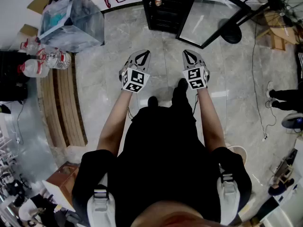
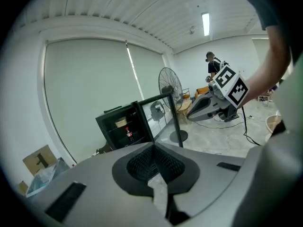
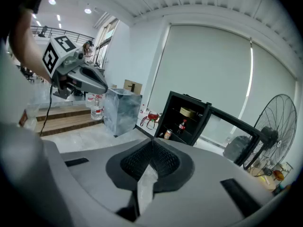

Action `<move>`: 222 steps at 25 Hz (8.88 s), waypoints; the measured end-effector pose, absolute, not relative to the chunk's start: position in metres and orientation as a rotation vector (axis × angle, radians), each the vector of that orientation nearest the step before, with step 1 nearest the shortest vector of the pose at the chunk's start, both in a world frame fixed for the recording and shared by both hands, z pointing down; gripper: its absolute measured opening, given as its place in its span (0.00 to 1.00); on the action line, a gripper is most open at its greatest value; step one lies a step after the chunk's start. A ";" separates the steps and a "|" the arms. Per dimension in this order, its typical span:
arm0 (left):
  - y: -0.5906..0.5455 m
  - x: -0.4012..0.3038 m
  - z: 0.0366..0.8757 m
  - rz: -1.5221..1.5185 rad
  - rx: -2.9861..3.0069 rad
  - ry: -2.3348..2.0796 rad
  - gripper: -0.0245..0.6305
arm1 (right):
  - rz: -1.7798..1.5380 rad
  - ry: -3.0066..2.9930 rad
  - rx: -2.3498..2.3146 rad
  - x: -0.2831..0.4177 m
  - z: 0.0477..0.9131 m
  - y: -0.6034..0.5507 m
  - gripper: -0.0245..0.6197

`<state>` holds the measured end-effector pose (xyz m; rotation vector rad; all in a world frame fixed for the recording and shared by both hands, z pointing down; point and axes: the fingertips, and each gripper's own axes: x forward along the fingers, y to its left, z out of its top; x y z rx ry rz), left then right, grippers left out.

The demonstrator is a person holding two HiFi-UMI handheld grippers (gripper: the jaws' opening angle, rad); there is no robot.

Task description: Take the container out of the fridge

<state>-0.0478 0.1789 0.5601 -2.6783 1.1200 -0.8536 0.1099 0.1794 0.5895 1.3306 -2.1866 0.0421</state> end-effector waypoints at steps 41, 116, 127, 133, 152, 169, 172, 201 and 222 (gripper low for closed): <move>0.090 -0.028 0.543 -0.877 -2.651 1.167 0.07 | 0.152 -2.372 1.225 0.118 0.577 0.095 0.04; -0.130 0.019 0.557 -0.846 -2.683 1.158 0.07 | 0.186 -2.315 1.148 0.156 0.607 -0.092 0.04; -0.179 0.004 0.564 -0.822 -2.733 1.053 0.07 | 0.195 -2.252 1.204 0.133 0.611 -0.131 0.04; -0.198 -0.016 0.568 -0.810 -2.750 1.010 0.07 | 0.196 -2.226 1.239 0.114 0.612 -0.149 0.04; -0.237 -0.078 0.566 -0.760 -2.745 1.049 0.07 | 0.126 -2.188 1.259 0.069 0.616 -0.186 0.04; -0.294 -0.076 0.559 -0.772 -2.704 1.232 0.07 | 0.001 -2.251 1.168 0.089 0.599 -0.291 0.04; -0.303 -0.072 0.561 -0.789 -2.707 1.246 0.07 | 0.017 -2.250 1.163 0.091 0.600 -0.309 0.04; -0.310 -0.133 0.569 -0.885 -2.633 1.446 0.07 | -0.104 -2.149 1.189 0.082 0.625 -0.394 0.32; -0.322 -0.137 0.581 -0.932 -2.604 1.561 0.07 | -0.170 -2.099 1.174 0.087 0.644 -0.439 0.32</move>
